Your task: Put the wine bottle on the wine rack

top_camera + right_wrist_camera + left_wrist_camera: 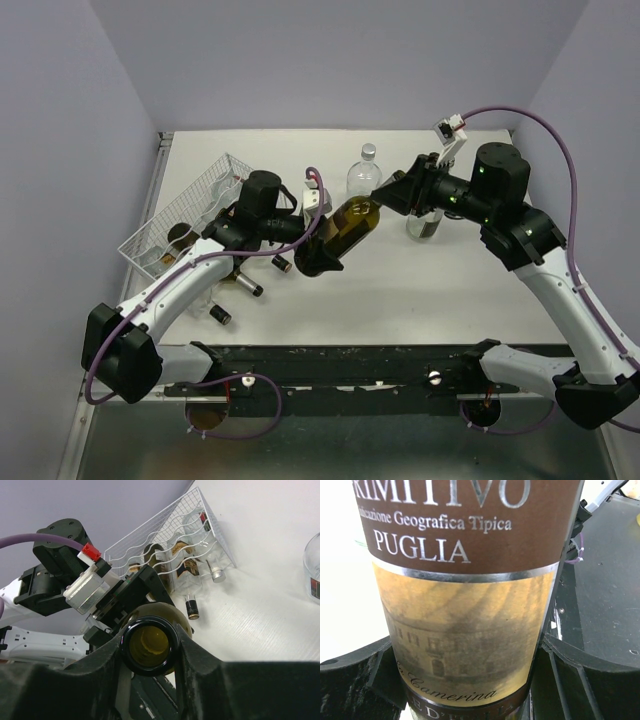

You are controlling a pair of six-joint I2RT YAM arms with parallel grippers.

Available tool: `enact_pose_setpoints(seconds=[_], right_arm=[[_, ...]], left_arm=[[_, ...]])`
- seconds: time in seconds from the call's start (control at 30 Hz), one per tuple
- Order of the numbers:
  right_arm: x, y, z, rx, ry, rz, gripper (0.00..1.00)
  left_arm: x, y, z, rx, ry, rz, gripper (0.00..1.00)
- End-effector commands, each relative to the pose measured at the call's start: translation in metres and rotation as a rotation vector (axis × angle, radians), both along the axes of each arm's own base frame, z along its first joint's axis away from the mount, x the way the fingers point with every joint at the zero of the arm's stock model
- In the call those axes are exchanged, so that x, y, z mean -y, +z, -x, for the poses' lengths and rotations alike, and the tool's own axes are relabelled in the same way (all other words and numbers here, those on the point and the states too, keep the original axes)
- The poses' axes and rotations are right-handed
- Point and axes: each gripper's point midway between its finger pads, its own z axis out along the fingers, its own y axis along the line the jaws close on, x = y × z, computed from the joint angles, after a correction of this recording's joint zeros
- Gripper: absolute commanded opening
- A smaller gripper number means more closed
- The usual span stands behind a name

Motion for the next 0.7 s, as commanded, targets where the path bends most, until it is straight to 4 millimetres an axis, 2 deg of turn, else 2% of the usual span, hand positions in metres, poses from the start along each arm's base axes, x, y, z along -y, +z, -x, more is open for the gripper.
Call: enact_pose_setpoints(seconds=[0.0, 0.07, 0.17, 0.27, 0.43, 0.67], right_arm=[[-0.010, 0.040, 0.031, 0.047, 0.116, -0.127, 0.49], [-0.006, 0.034, 0.028, 0.037, 0.086, -0.105, 0.72], [0.000, 0.021, 0.021, 0.014, 0.044, -0.044, 0.87], [0.007, 0.016, 0.017, 0.011, -0.001, -0.003, 0.90], [0.027, 0.027, 0.013, 0.036, -0.112, 0.028, 0.90], [0.042, 0.046, 0.028, 0.076, -0.127, 0.055, 0.90]], left_arm=[[0.002, 0.028, -0.017, 0.152, 0.051, 0.047, 0.00], [-0.001, 0.034, -0.021, 0.215, 0.078, 0.049, 0.00], [-0.008, 0.039, -0.029, 0.356, 0.128, 0.016, 0.00], [-0.017, 0.044, -0.039, 0.486, 0.169, -0.031, 0.00], [-0.026, 0.045, -0.049, 0.701, 0.175, -0.075, 0.00], [-0.041, 0.043, -0.071, 0.967, 0.236, -0.145, 0.00]])
